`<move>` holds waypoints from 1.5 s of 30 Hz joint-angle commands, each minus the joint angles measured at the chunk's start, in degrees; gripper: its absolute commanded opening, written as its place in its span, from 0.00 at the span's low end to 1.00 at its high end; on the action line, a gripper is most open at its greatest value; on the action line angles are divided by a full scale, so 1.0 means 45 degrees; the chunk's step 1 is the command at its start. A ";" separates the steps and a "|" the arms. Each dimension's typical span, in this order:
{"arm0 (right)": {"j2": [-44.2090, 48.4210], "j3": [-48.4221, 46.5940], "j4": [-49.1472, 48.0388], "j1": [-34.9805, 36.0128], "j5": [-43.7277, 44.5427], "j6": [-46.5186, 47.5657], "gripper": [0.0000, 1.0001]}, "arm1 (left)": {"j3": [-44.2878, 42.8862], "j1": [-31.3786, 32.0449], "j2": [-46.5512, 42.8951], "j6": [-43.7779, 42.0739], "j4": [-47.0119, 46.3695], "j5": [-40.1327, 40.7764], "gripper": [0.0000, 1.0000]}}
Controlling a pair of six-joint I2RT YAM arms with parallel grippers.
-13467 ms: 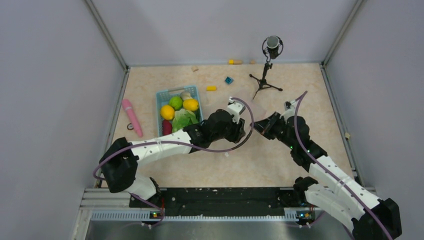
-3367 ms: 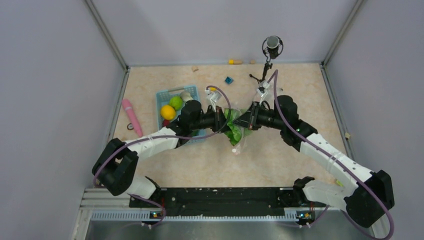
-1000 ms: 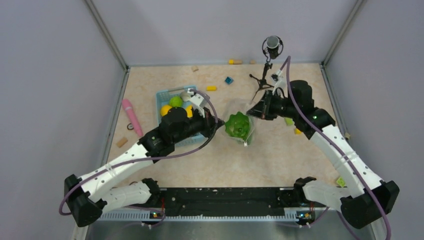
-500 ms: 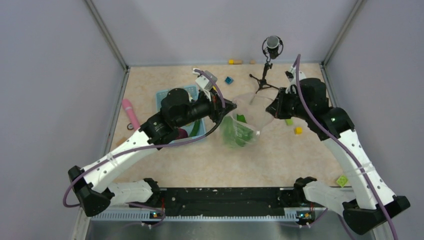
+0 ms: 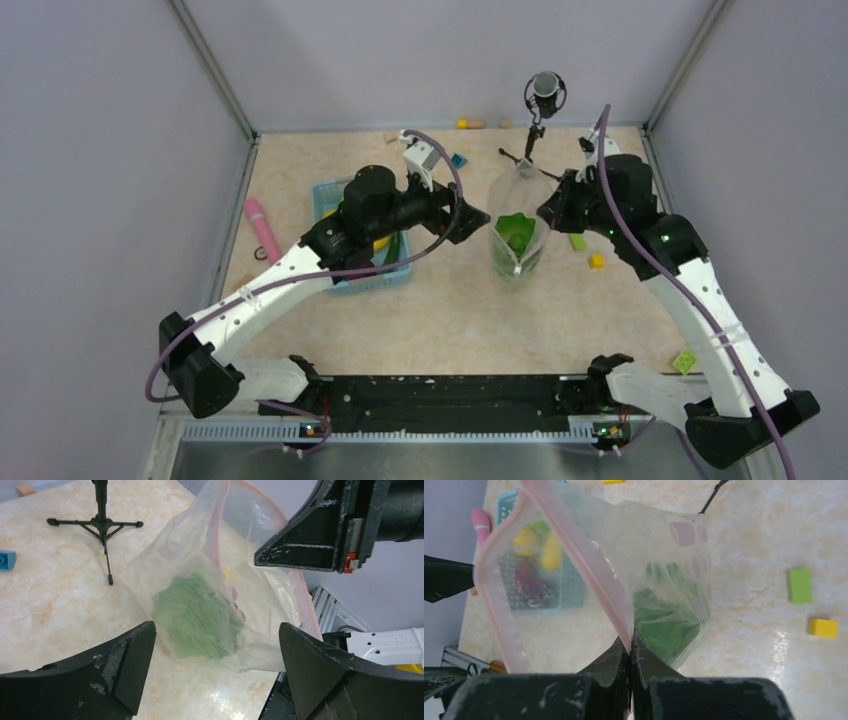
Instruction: Place the food in the zip-top bag and seal the zipper
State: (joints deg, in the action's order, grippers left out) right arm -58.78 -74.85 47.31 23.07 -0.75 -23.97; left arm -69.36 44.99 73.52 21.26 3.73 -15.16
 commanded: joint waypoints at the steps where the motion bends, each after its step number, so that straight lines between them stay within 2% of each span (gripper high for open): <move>1: -0.0737 0.1346 -0.2461 -0.0085 -0.2063 -0.1123 0.00 | 0.0885 -0.0085 -0.0938 0.0033 -0.0727 0.0683 0.98; 4: -0.1393 0.2091 -0.4115 -0.0084 -0.2978 -0.1883 0.00 | 0.1610 -0.0177 -0.1704 0.0075 -0.0104 0.1954 0.98; 8: -0.1831 0.2585 -0.6059 -0.0076 -0.3679 -0.2444 0.00 | 0.2613 -0.0377 -0.3054 0.0630 0.0811 0.4662 0.98; 13: -0.2034 0.3074 -0.8215 -0.0019 -0.4250 -0.2777 0.00 | 0.3757 -0.0593 -0.5129 0.1408 0.1692 0.6404 0.98; 17: -0.2560 0.2728 -0.9048 0.0111 -0.4793 -0.2634 0.00 | 0.4259 -0.0854 -0.6063 0.1952 0.2797 0.8730 0.98; 19: -0.2824 0.2500 -0.9066 0.0131 -0.4911 -0.2377 0.00 | 0.4373 -0.1625 -0.5989 0.2232 0.3344 0.9204 0.98; 23: -0.2967 0.2514 -0.8818 0.0127 -0.4979 -0.1940 0.00 | 0.4885 -0.3965 -0.4905 0.2344 0.2761 0.7195 0.98; 30: -0.2942 0.2673 -0.7467 0.0130 -0.4825 -0.0986 0.00 | 0.4633 -0.5602 -0.1304 0.1288 0.1008 0.4140 0.98; 32: -0.2869 0.2858 -0.7297 0.0127 -0.4849 -0.0915 0.00 | 0.4513 -0.5895 -0.0297 0.1110 0.0609 0.3694 0.98; 40: -0.2764 0.3066 -0.7078 0.0131 -0.4869 -0.0876 0.00 | 0.3267 -0.6232 0.2857 0.0790 0.0990 0.4023 0.98; 43: -0.2877 0.3035 -0.7077 0.0131 -0.4968 -0.0882 0.00 | 0.2900 -0.6287 0.3715 0.0564 0.0813 0.3075 0.93; 45: -0.2939 0.3020 -0.7053 0.0127 -0.5045 -0.0884 0.00 | 0.2411 -0.6288 0.4312 0.0556 0.0971 0.2689 0.87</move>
State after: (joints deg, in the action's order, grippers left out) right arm -72.31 -60.77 15.90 23.24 -22.41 -28.97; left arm -53.43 17.06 89.25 25.34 10.44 1.98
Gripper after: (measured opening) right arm 0.003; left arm 0.922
